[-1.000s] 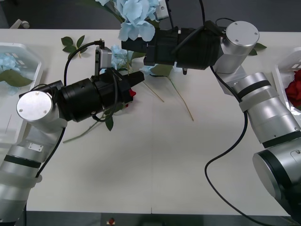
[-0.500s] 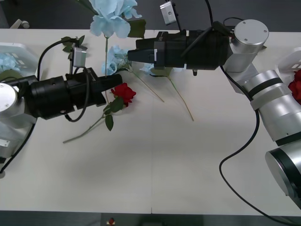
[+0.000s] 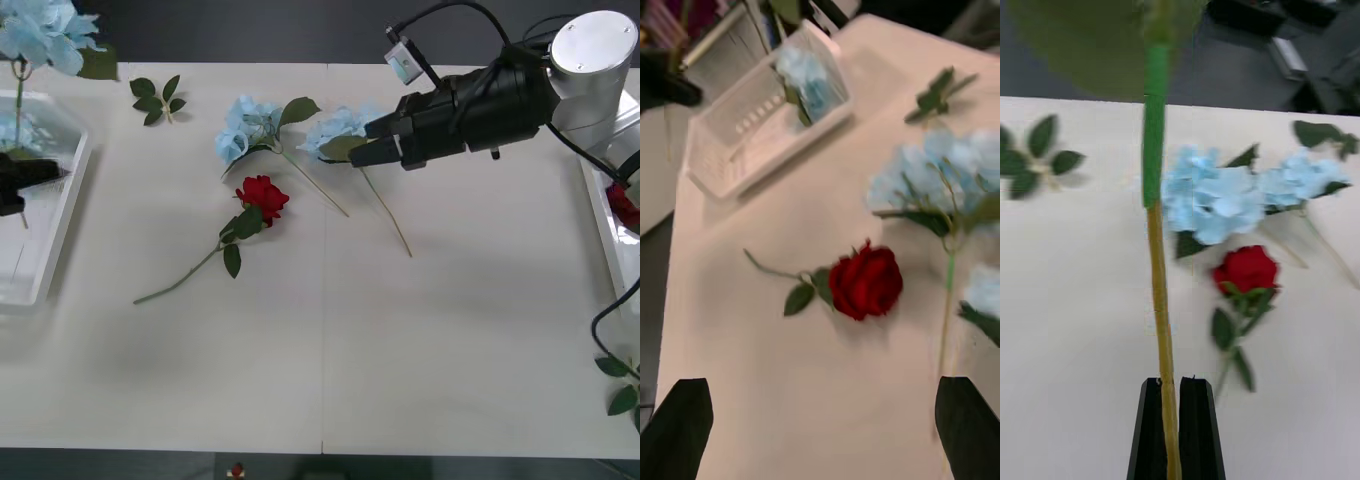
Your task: Put the red flowers into the right box and the blue flowers into the left box
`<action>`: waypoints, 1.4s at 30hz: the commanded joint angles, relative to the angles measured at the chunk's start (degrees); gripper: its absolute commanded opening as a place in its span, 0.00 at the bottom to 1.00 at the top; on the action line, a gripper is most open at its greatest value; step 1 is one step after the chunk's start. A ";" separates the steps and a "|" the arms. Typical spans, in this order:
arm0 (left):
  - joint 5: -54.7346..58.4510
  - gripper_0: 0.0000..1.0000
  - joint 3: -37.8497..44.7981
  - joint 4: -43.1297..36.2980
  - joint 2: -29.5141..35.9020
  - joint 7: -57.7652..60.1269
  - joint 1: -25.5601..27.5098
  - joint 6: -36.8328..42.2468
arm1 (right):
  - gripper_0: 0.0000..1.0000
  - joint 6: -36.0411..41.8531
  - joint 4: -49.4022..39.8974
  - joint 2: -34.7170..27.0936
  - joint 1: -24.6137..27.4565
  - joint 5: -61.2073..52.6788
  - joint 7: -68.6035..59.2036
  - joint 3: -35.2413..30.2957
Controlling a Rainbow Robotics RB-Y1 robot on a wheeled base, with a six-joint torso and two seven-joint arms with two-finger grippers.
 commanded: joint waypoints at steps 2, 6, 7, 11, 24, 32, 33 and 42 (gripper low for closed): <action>-7.75 0.00 4.01 -4.68 3.77 0.21 5.53 -6.33 | 0.86 0.76 -0.86 -4.21 -7.11 6.88 -10.96 4.95; -14.96 0.00 3.92 -4.33 5.00 0.30 10.27 -17.06 | 0.86 1.11 -0.86 -5.27 -10.45 13.83 -19.31 9.69; -16.72 0.00 3.57 -3.98 5.70 0.48 11.42 -19.69 | 0.86 1.20 -0.86 -5.27 -11.15 16.46 -21.69 10.75; -21.46 0.00 3.49 0.42 7.28 1.36 12.38 -23.39 | 0.86 2.69 -0.86 -4.39 -13.26 24.46 -26.96 14.09; -32.36 0.00 -2.49 19.23 10.27 1.71 3.59 -32.53 | 0.86 7.09 11.36 8.01 -13.70 44.41 -34.08 7.67; -32.54 0.43 -3.63 19.23 10.27 2.15 3.59 -33.58 | 0.86 2.34 19.00 13.72 -13.70 50.39 -33.20 4.07; -32.45 0.49 -3.63 19.23 10.36 2.06 3.59 -33.58 | 0.86 1.90 19.62 13.98 -13.70 50.39 -33.11 4.07; -26.12 0.85 -0.29 16.59 10.27 -1.81 4.03 -25.32 | 0.86 -3.64 24.98 17.06 -13.70 52.32 -31.53 4.07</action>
